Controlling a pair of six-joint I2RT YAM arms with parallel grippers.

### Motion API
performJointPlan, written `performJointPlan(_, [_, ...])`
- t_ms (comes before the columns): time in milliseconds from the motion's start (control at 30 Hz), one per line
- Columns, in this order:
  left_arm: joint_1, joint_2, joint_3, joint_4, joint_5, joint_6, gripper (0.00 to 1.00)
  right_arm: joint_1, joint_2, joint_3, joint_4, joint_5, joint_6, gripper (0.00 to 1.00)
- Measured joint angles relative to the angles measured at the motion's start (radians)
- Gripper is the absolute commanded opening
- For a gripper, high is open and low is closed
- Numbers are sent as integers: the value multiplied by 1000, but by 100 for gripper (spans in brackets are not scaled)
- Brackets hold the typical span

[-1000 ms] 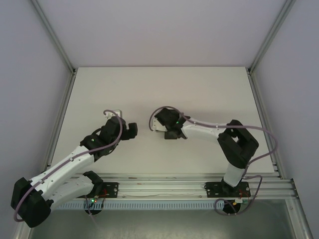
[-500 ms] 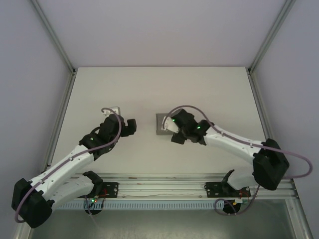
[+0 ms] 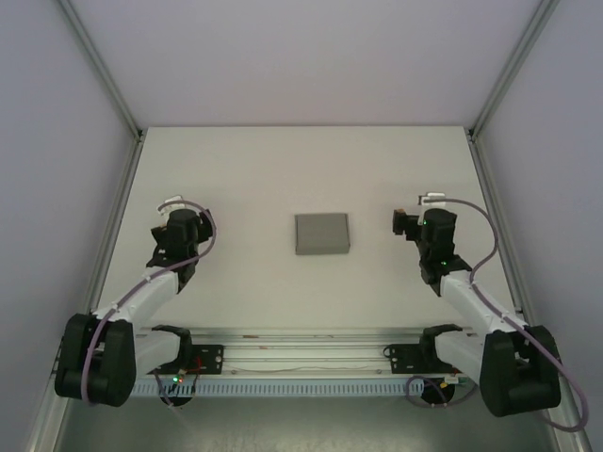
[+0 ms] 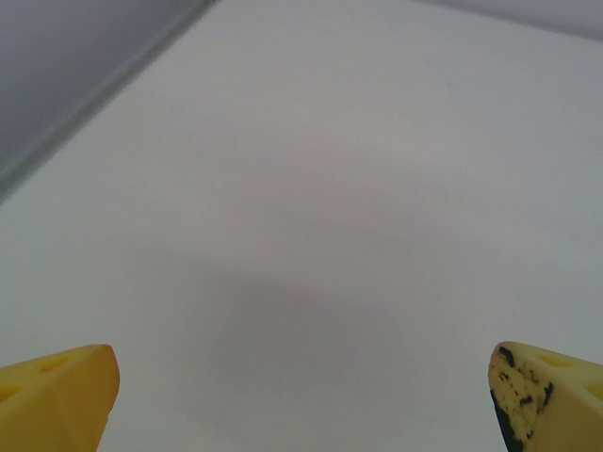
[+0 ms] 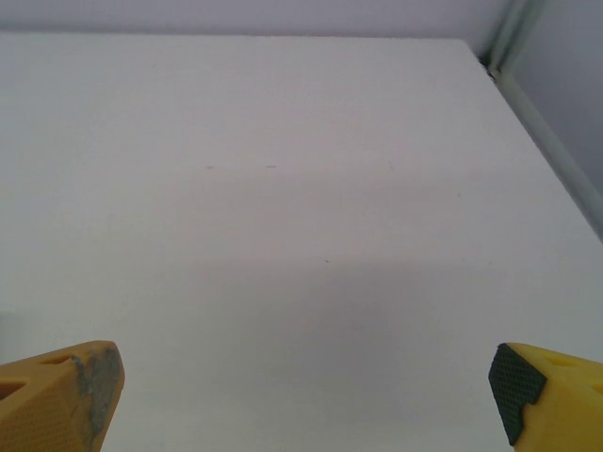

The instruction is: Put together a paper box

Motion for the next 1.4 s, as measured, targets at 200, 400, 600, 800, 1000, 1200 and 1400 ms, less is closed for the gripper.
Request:
performJointPlan(200, [37,67,-98,283,16,74,100,-90,143,-111,302,5,111,100])
performJointPlan(400, [37,174,-124,437,81,137,100,-169,301,-165,535,-32,177,100])
performJointPlan(600, [37,144,-174,568,143,177,100,-177,455,-87,575,-167,172,100])
performJointPlan(800, [38,163,-204,649,136,200,100,-177,456,-39,581,-163,175,100])
performJointPlan(1000, [74,404,-206,831,133,217,100,-177,456,-39,563,-155,177,100])
performJointPlan(1200, [96,401,-136,816,138,212,100,-177,456,-39,557,-152,177,100])
performJointPlan(1400, [96,396,-131,803,139,211,100,-177,456,-39,554,-152,177,100])
